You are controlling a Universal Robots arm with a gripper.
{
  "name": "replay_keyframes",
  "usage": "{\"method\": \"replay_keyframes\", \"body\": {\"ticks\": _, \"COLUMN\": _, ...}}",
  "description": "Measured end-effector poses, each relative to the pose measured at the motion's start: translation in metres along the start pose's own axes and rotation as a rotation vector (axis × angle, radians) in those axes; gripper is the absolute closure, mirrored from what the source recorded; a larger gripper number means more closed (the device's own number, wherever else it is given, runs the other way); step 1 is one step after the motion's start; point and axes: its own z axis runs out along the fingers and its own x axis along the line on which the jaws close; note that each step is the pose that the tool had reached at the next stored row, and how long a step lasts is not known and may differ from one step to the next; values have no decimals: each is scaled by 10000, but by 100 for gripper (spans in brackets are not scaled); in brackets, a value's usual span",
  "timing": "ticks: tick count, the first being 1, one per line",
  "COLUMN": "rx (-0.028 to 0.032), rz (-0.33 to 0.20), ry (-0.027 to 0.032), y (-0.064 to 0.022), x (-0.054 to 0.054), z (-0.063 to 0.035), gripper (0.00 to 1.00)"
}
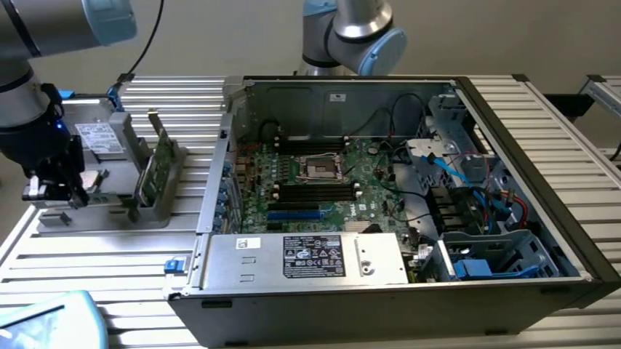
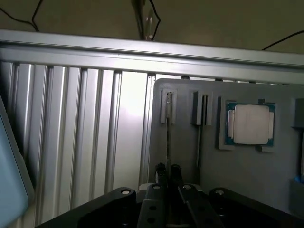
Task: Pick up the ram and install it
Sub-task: 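Pick up the ram and move it above insertion slot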
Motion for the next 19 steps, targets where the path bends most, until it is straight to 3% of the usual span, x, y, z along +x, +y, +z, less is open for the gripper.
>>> {"method": "replay_keyframes", "body": {"ticks": 4, "rx": -38, "rz": 1, "ry": -3, "y": -37, "x": 2, "z": -108, "gripper": 85}}
{"method": "replay_keyframes", "body": {"ticks": 8, "rx": -116, "rz": 1, "ry": -8, "y": -109, "x": 7, "z": -222, "gripper": 85}}
{"method": "replay_keyframes", "body": {"ticks": 19, "rx": -337, "rz": 1, "ry": -25, "y": -371, "x": 24, "z": -471, "gripper": 85}}
